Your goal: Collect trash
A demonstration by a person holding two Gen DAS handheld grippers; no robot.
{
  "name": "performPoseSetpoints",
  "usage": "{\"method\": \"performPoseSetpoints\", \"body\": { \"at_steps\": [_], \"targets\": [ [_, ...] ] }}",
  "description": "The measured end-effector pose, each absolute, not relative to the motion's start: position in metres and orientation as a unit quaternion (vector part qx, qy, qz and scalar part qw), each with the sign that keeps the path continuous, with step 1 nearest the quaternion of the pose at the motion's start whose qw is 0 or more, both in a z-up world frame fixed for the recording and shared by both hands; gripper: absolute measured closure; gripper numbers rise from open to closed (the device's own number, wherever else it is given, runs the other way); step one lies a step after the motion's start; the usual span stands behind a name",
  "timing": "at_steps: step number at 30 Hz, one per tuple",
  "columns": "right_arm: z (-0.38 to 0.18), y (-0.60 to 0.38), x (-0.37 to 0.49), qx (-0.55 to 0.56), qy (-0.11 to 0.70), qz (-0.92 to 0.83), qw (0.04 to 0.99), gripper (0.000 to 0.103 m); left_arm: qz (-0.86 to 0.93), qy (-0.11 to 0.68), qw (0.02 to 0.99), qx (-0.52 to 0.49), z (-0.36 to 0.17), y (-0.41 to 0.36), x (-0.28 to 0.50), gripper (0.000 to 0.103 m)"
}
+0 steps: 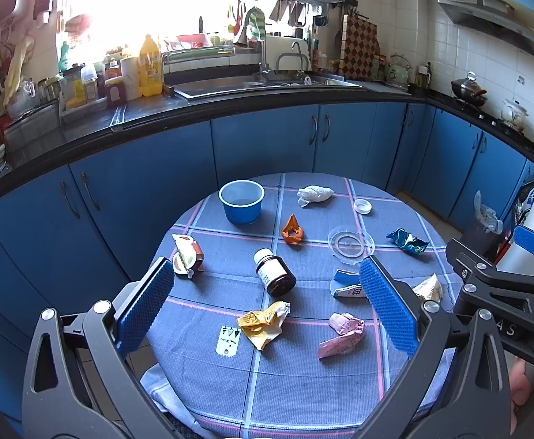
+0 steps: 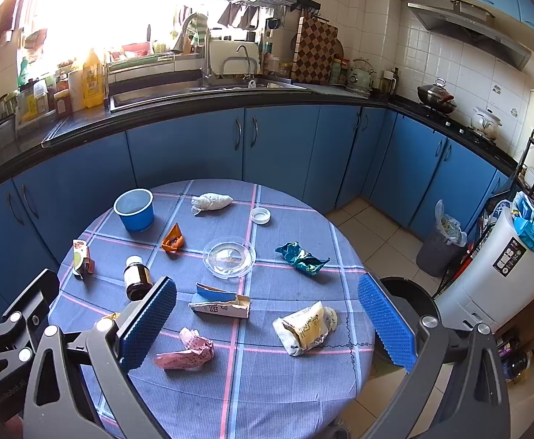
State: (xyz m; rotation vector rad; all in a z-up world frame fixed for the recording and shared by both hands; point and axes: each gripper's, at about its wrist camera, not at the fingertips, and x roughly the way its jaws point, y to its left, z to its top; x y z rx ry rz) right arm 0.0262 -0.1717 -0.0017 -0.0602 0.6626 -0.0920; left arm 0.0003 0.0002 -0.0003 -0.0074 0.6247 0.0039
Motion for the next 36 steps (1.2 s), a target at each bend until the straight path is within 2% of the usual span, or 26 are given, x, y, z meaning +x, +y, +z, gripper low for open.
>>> {"method": "performPoseSetpoints", "body": {
  "at_steps": [36],
  "targets": [
    [-0.001, -0.173, 0.025, -0.031, 0.324, -0.046, 0.944, 0.006, 0.01, 0.315, 0.949, -0.008, -0.009, 0.003, 0.003, 0.003]
  ]
}}
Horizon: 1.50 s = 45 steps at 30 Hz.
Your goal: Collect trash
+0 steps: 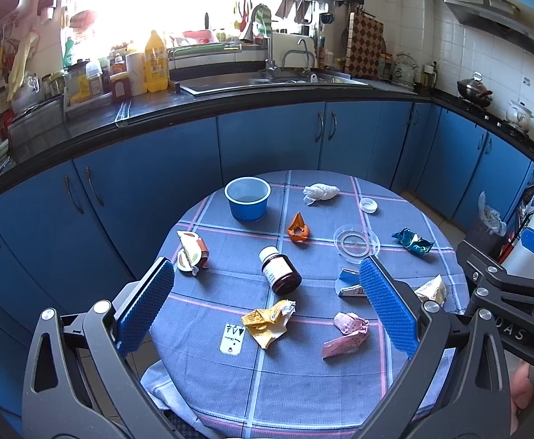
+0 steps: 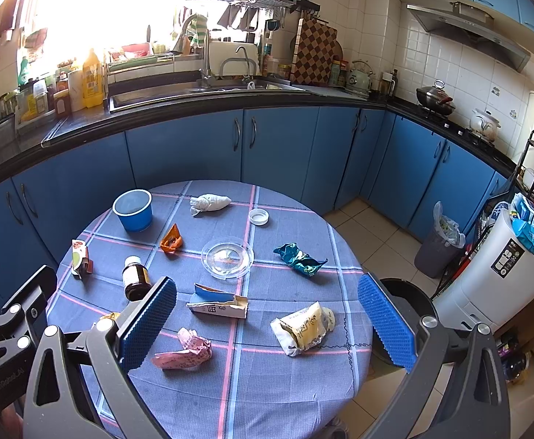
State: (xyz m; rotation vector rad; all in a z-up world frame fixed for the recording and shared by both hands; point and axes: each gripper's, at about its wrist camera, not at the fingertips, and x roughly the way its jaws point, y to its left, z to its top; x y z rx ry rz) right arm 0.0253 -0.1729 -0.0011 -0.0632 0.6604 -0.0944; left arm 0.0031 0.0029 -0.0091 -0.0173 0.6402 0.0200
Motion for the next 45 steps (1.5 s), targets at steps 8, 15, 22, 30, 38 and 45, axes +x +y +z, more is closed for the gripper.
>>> {"method": "performPoseSetpoints", "body": {
  "at_steps": [8, 15, 22, 30, 38, 45],
  "targets": [
    [0.0002, -0.174, 0.0235, -0.031, 0.324, -0.046, 0.944, 0.006, 0.009, 0.316, 0.949, -0.01, -0.0084, 0.0048, 0.0034, 0.003],
    [0.0019, -0.1721, 0.0224, -0.032, 0.322, -0.047, 0.945, 0.006, 0.011, 0.316, 0.949, -0.012, -0.0061, 0.0059, 0.003, 0.003],
    [0.0022, -0.1723, 0.0219, -0.032, 0.321, -0.047, 0.945, 0.006, 0.01, 0.316, 0.949, -0.012, -0.0062, 0.0063, 0.0027, 0.003],
    [0.0024, -0.1726, 0.0207, -0.032, 0.321, -0.047, 0.945, 0.006, 0.01, 0.316, 0.949, -0.012, -0.006, 0.0062, 0.003, 0.003],
    [0.0029, -0.1726, 0.0207, -0.033, 0.321, -0.047, 0.945, 0.006, 0.01, 0.316, 0.949, -0.012, -0.0058, 0.0063, 0.0032, 0.003],
    [0.0032, -0.1726, 0.0208, -0.033, 0.321, -0.047, 0.945, 0.006, 0.01, 0.317, 0.948, -0.012, -0.0059, 0.0066, 0.0031, 0.003]
  ]
}}
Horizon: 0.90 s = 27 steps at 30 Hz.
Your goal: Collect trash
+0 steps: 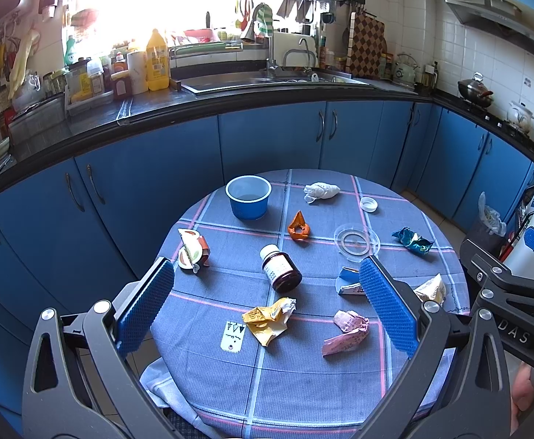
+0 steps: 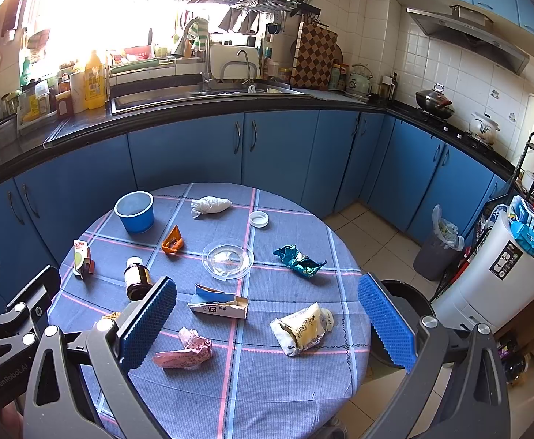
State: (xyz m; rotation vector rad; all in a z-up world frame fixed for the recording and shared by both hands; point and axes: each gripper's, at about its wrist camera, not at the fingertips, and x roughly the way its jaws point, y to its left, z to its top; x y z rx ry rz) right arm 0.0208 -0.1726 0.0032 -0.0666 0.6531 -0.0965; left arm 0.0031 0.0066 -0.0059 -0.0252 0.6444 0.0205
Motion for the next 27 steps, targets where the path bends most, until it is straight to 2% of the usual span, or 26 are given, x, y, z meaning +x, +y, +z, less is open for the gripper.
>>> {"method": "performPoseSetpoints", "body": {
  "at_steps": [14, 22, 27],
  "targets": [
    [0.001, -0.176, 0.024, -0.035, 0.327, -0.052, 0.943, 0.006, -0.013, 0.326, 0.945, -0.021, -0.012, 0.004, 0.004, 0.003],
    [-0.031, -0.184, 0.035, -0.039, 0.313, -0.056, 0.947, 0.006, -0.037, 0.291, 0.955, 0.031, -0.024, -0.017, 0.006, 0.003],
    [-0.057, -0.192, 0.037, -0.046, 0.306, -0.054, 0.949, 0.006, -0.029, 0.298, 0.954, -0.015, -0.05, 0.0, 0.023, 0.003]
  ]
}}
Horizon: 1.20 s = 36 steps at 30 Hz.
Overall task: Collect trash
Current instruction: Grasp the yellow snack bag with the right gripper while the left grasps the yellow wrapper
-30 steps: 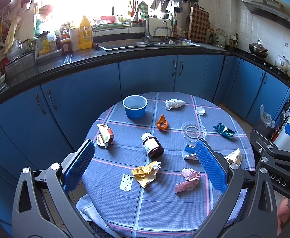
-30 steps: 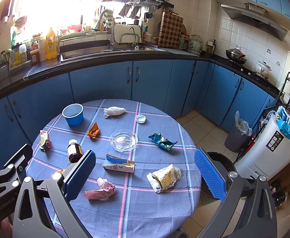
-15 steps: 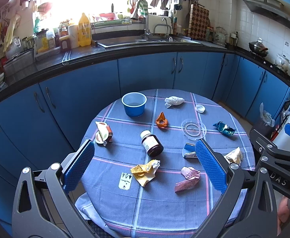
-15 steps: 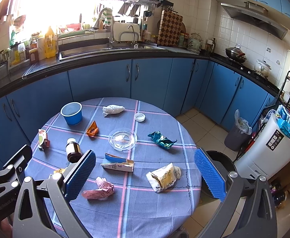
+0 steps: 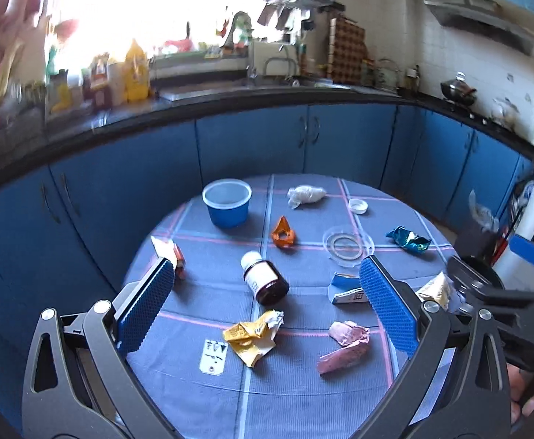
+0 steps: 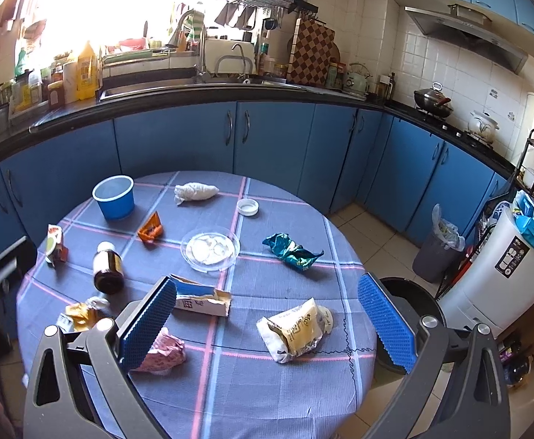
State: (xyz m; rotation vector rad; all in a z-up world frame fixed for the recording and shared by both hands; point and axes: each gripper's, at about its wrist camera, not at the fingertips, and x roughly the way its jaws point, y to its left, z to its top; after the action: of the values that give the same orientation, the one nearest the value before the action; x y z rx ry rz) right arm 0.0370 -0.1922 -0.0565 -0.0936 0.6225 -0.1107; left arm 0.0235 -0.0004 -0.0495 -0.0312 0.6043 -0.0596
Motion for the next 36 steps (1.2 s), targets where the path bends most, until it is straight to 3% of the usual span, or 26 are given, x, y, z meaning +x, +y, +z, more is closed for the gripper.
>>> {"method": "performPoseSetpoints", "body": {
  "at_steps": [5, 7, 17, 20, 22, 25, 29, 30, 32, 33, 34, 36],
  "targets": [
    [-0.091, -0.199, 0.043, -0.054, 0.324, -0.042, 0.943, 0.006, -0.061, 0.394, 0.917, -0.015, -0.098, 0.001, 0.045, 0.003],
    [-0.106, -0.202, 0.046, -0.053, 0.338, -0.035, 0.939, 0.006, -0.024, 0.403, 0.915, 0.025, -0.114, -0.003, 0.045, 0.003],
    [-0.153, -0.228, 0.066, -0.011, 0.388, -0.004, 0.921, 0.007, 0.007, 0.452, 0.892, 0.021, -0.158, 0.005, 0.066, 0.008],
    [-0.161, -0.24, 0.075, 0.013, 0.406, -0.001, 0.914, 0.016, 0.006, 0.457, 0.889, 0.023, -0.164, 0.002, 0.073, 0.009],
    [-0.165, -0.245, 0.081, 0.019, 0.418, -0.002, 0.908, 0.029, 0.006, 0.461, 0.887, 0.025, -0.168, -0.001, 0.078, 0.012],
    [-0.172, -0.25, 0.09, 0.024, 0.436, -0.004, 0.899, 0.034, 0.004, 0.471, 0.882, 0.019, -0.175, -0.001, 0.085, 0.019],
    [-0.174, -0.245, 0.093, 0.004, 0.436, -0.011, 0.9, 0.035, 0.005, 0.471, 0.882, 0.006, -0.177, 0.004, 0.091, 0.019],
    [-0.175, -0.243, 0.093, -0.004, 0.436, -0.012, 0.9, 0.039, 0.004, 0.471, 0.882, 0.003, -0.177, 0.004, 0.091, 0.022],
    [-0.177, -0.239, 0.094, -0.021, 0.437, -0.021, 0.899, 0.048, 0.009, 0.466, 0.885, -0.003, -0.175, 0.007, 0.091, 0.033],
    [-0.177, -0.237, 0.094, -0.028, 0.435, -0.021, 0.9, 0.055, 0.009, 0.464, 0.886, -0.006, -0.174, 0.009, 0.091, 0.05],
    [-0.176, -0.235, 0.093, -0.034, 0.433, -0.021, 0.901, 0.062, 0.001, 0.461, 0.887, -0.016, -0.172, 0.011, 0.091, 0.057],
    [-0.174, -0.229, 0.091, -0.059, 0.425, -0.027, 0.903, 0.073, -0.014, 0.461, 0.886, -0.043, -0.169, 0.016, 0.092, 0.059]
  ]
}}
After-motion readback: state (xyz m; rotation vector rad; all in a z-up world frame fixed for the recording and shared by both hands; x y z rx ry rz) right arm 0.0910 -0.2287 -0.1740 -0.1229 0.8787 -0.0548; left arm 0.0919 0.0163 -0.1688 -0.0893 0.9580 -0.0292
